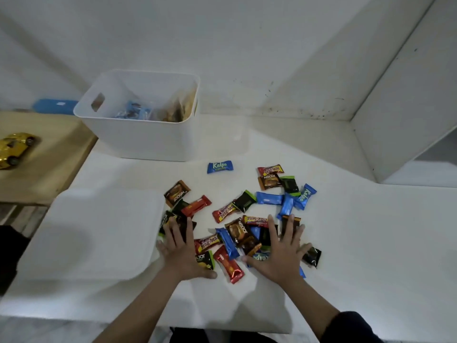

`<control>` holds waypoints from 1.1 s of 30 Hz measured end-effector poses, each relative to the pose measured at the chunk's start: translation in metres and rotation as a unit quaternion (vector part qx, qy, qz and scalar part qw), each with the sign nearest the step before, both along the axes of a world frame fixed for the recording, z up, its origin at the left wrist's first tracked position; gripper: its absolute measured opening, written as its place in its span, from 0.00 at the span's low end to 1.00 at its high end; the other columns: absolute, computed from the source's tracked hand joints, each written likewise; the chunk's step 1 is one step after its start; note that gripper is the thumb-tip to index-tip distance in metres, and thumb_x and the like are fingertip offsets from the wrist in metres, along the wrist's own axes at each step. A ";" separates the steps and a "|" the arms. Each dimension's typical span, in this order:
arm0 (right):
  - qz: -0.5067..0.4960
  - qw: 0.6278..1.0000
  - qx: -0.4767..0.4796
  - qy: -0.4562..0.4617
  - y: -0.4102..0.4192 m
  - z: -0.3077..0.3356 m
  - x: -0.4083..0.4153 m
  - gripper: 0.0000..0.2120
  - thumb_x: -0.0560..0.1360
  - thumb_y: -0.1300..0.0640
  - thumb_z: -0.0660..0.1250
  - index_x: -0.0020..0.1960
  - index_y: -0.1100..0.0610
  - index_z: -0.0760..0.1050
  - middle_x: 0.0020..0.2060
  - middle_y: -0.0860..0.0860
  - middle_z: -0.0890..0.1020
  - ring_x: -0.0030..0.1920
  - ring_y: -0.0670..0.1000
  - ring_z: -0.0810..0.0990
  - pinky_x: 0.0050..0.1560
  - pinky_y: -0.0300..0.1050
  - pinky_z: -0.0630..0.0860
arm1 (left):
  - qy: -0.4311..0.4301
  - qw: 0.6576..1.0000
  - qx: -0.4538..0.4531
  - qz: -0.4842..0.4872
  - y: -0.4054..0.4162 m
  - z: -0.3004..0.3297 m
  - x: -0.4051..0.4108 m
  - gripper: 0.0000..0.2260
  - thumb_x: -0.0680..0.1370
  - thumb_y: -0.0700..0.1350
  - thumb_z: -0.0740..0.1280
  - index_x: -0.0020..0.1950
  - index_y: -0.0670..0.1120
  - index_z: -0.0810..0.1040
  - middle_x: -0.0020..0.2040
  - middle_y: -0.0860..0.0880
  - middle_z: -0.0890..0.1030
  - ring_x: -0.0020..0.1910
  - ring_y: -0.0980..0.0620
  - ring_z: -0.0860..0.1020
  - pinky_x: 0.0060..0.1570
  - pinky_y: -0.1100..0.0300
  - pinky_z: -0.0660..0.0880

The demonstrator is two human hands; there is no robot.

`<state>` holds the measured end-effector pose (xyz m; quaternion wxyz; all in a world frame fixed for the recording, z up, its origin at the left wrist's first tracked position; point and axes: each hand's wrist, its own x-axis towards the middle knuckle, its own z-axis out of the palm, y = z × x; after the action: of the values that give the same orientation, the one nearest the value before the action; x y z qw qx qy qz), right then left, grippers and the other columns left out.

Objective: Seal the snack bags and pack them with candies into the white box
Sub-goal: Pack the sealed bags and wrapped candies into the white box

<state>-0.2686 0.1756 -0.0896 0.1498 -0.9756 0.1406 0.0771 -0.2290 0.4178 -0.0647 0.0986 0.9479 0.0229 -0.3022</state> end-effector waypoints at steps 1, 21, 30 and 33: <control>0.015 1.000 -0.006 0.007 -0.003 0.000 0.006 0.58 0.52 0.14 0.51 0.75 0.37 0.38 0.77 0.55 0.38 0.74 0.69 0.39 0.63 0.79 0.48 | -0.006 1.000 0.000 0.010 -0.002 -0.002 0.006 0.72 0.46 0.77 0.68 0.66 0.54 0.18 0.62 0.40 0.15 0.64 0.36 0.20 0.65 0.30 0.36; 0.097 0.967 0.183 -0.145 -0.013 0.002 0.082 0.22 0.62 0.51 0.71 0.56 0.49 0.78 0.49 0.48 0.74 0.47 0.51 0.76 0.40 0.42 0.77 | -0.319 0.934 -0.160 -0.019 -0.029 -0.021 0.033 0.13 0.70 0.32 0.67 0.52 0.43 0.78 0.51 0.47 0.79 0.50 0.43 0.77 0.38 0.56 0.75; 0.058 0.912 0.333 -0.232 0.000 0.079 0.125 0.18 0.62 0.64 0.75 0.49 0.50 0.80 0.45 0.46 0.74 0.47 0.35 0.75 0.43 0.24 0.70 | -0.373 0.856 -0.341 0.111 -0.021 0.043 0.075 0.04 0.76 0.39 0.66 0.47 0.47 0.73 0.42 0.51 0.78 0.42 0.54 0.77 0.43 0.64 0.73; 0.052 0.894 0.368 -0.252 0.022 0.113 0.159 0.17 0.62 0.64 0.73 0.50 0.51 0.81 0.47 0.49 0.77 0.48 0.37 0.76 0.46 0.25 0.70 | -0.390 0.818 -0.389 0.165 -0.008 0.082 0.103 0.07 0.76 0.39 0.67 0.43 0.49 0.71 0.38 0.47 0.78 0.39 0.50 0.78 0.42 0.60 0.74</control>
<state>-0.1097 0.1975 0.0235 0.5240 -0.8436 0.0089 -0.1174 -0.1261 0.4102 0.0170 0.5083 0.8512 0.0193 0.1293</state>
